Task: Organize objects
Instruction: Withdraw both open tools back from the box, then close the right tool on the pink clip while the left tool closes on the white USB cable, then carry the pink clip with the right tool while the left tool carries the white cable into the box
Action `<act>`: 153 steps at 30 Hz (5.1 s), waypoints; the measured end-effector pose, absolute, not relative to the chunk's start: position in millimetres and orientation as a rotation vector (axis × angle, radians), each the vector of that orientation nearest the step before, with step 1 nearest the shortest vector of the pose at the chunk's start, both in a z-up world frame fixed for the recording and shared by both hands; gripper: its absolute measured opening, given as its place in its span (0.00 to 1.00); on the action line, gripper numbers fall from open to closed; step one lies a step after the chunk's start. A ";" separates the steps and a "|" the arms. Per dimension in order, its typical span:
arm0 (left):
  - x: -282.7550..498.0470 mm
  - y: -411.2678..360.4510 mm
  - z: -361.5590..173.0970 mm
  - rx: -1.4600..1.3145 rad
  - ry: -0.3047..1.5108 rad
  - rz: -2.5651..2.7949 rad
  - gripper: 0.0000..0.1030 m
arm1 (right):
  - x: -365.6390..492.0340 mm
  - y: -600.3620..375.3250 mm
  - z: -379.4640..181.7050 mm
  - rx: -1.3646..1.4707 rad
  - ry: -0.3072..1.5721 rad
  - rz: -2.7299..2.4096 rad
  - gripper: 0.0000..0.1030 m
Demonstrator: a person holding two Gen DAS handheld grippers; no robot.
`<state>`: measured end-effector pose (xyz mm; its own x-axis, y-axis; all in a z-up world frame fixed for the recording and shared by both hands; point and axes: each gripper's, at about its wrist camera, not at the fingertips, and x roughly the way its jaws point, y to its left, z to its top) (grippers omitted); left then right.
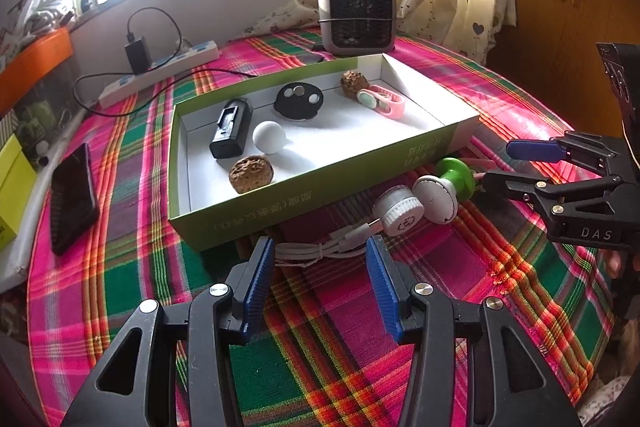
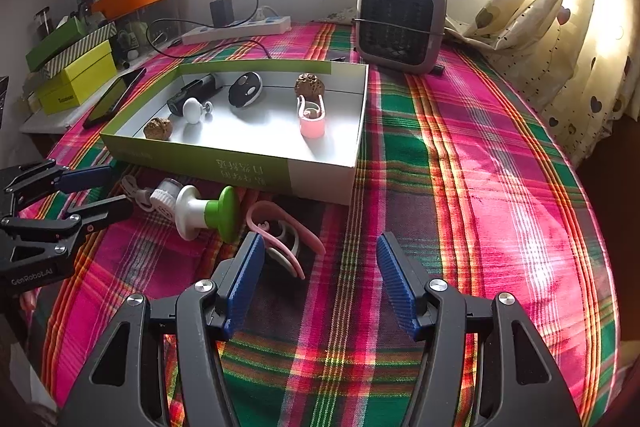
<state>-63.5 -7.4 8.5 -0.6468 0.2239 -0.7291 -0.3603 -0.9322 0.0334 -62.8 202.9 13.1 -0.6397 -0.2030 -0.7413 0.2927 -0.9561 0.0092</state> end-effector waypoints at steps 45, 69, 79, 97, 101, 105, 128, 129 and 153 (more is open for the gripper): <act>-81.5 3.6 -0.1 -1.166 0.283 2.464 0.44 | -83.2 189.6 5.5 1.205 0.281 -2.517 0.57; -83.6 -4.2 0.1 -1.175 0.239 2.512 0.22 | -83.2 188.0 5.3 1.193 0.263 -2.490 0.45; -82.9 -4.0 0.1 -1.175 0.242 2.517 0.16 | -80.1 182.4 5.7 1.173 0.280 -2.465 0.28; -81.0 -5.6 1.1 -1.178 0.243 2.527 0.16 | -79.3 180.5 5.3 1.168 0.292 -2.462 0.24; -80.6 -6.4 1.1 -1.180 0.237 2.529 0.16 | -79.3 181.2 5.5 1.173 0.276 -2.466 0.24; -79.6 -7.0 1.2 -1.182 0.224 2.528 0.16 | -79.7 182.5 5.8 1.177 0.269 -2.470 0.24; -69.9 -13.4 11.0 -1.181 0.133 2.573 0.16 | -75.7 189.4 20.4 1.143 0.156 -2.500 0.24; -69.7 -14.5 12.5 -1.177 0.125 2.579 0.16 | -75.1 189.6 22.0 1.139 0.153 -2.503 0.24; -75.7 -21.2 43.6 -1.106 0.047 2.620 0.16 | -87.7 177.3 47.9 1.079 0.142 -2.510 0.24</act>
